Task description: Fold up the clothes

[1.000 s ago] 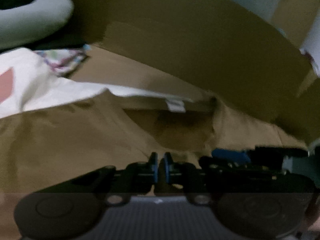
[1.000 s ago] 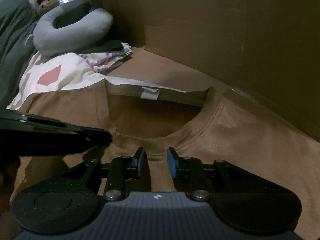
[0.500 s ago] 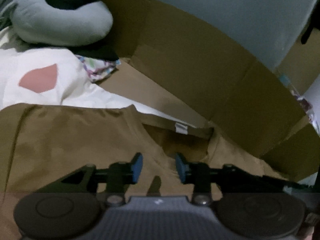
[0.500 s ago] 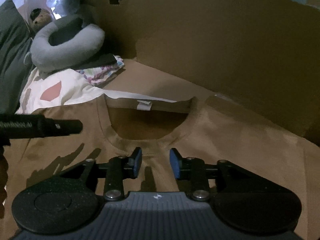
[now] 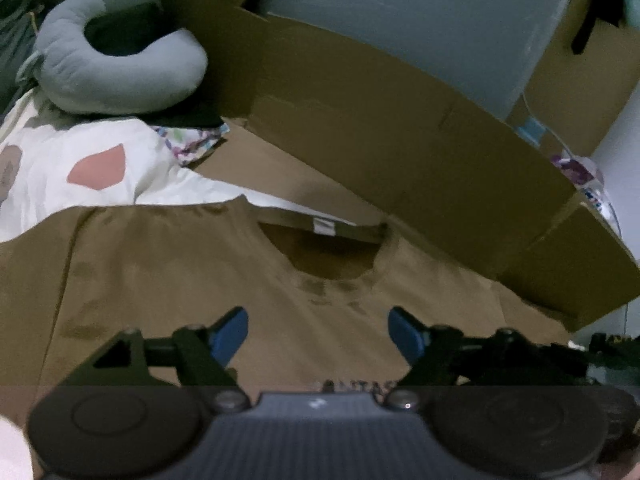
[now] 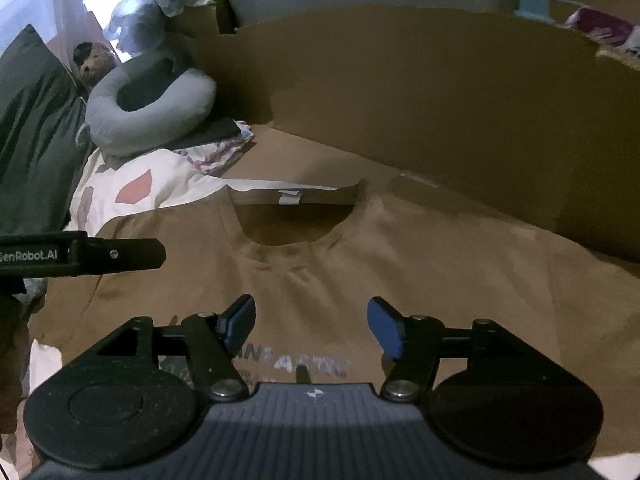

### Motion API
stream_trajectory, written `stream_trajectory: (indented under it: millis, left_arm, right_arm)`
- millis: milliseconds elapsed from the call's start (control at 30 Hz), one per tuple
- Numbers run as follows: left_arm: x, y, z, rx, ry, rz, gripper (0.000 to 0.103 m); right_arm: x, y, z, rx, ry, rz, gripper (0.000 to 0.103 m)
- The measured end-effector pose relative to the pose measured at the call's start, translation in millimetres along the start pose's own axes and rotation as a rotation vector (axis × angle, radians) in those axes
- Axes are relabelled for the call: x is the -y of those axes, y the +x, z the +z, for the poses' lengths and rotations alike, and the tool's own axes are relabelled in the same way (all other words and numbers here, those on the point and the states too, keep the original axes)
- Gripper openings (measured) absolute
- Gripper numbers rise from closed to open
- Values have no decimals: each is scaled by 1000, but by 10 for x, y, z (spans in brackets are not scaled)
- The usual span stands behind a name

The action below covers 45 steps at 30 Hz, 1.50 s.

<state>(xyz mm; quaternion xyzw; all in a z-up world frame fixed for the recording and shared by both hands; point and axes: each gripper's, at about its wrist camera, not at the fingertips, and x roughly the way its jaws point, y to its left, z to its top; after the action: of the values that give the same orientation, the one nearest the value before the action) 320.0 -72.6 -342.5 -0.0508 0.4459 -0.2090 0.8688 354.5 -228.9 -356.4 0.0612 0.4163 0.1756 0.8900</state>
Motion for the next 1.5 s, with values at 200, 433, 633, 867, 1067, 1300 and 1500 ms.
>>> stream_trajectory:
  millis: [200, 433, 633, 867, 1067, 1300, 1500]
  left_arm:
    - [199, -312, -44, -5, -5, -5, 87]
    - [439, -553, -72, -20, 12, -14, 87]
    - [666, -668, -27, -20, 41, -6, 87]
    - [1080, -730, 29, -68, 142, -31, 89]
    - [1416, -628, -97, -127, 208, -51, 91]
    - [1599, -442, -340, -182, 224, -67, 95]
    - [1664, -255, -420, -214, 223, -63, 95]
  right_arm:
    - [103, -430, -60, 11, 58, -3, 83]
    - [214, -816, -97, 33, 126, -21, 85]
    - [315, -1133, -138, 30, 121, -71, 85]
    - [576, -1450, -326, 4, 167, -149, 85]
    - [833, -1537, -572, -39, 228, -221, 85]
    - [1028, -1529, -728, -69, 310, -273, 85]
    - [1135, -1421, -761, -81, 344, -283, 85]
